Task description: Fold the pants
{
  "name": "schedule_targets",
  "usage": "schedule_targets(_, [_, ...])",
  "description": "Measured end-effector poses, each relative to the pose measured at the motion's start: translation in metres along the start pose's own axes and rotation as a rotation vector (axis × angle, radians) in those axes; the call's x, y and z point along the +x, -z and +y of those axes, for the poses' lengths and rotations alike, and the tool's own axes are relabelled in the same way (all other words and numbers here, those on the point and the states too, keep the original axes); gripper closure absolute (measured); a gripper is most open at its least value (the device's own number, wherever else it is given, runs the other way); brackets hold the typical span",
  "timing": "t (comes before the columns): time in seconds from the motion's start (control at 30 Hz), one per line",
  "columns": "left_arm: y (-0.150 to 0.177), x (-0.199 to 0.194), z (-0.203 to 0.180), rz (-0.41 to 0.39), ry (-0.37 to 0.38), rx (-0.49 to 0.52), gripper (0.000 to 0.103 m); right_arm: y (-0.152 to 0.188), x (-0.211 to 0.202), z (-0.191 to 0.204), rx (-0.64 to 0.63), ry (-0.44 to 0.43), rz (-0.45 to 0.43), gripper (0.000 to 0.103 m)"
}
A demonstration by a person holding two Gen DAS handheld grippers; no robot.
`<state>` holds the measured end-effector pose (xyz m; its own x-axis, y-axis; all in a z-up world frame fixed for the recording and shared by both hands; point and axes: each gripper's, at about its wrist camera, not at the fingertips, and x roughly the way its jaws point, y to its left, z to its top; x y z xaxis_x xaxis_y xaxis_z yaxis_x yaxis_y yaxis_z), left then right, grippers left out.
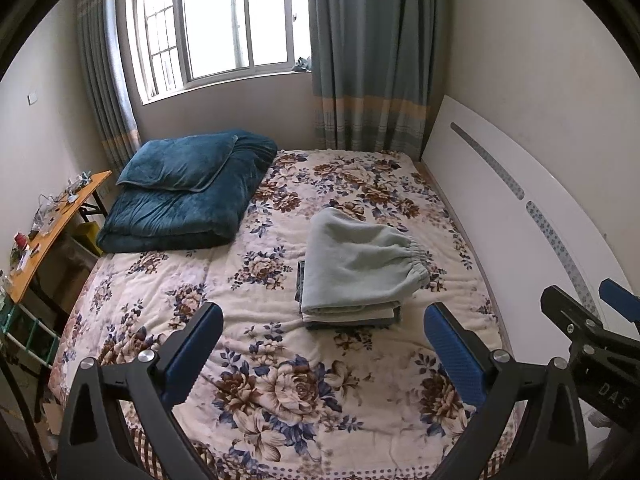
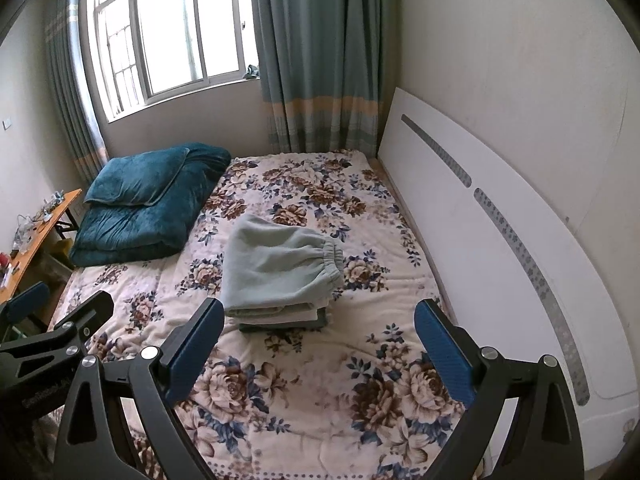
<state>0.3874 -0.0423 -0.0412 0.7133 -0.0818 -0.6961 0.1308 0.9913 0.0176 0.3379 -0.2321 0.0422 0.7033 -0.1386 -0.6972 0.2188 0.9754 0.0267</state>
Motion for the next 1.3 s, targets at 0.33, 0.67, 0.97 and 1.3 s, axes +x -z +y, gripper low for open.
schedule_targets(0.33, [0.007, 0.001, -0.003, 0.004, -0.002, 0.003, 0.0, 0.007, 0.005, -0.001, 0.001, 0.008, 0.004, 0.005])
schedule_targets(0.67, [0.012, -0.007, 0.0, -0.014, 0.005, -0.012, 0.0, 0.017, 0.006, 0.002, -0.001, -0.007, 0.016, 0.005])
schedule_targets(0.97, [0.011, -0.009, 0.0, -0.014, 0.002, -0.003, 0.0, 0.018, 0.004, 0.0, 0.007, -0.007, 0.014, 0.005])
schedule_targets(1.3, [0.012, -0.011, 0.0, -0.016, -0.003, -0.003, 0.0, 0.024, 0.001, -0.002, 0.008, -0.008, 0.018, 0.005])
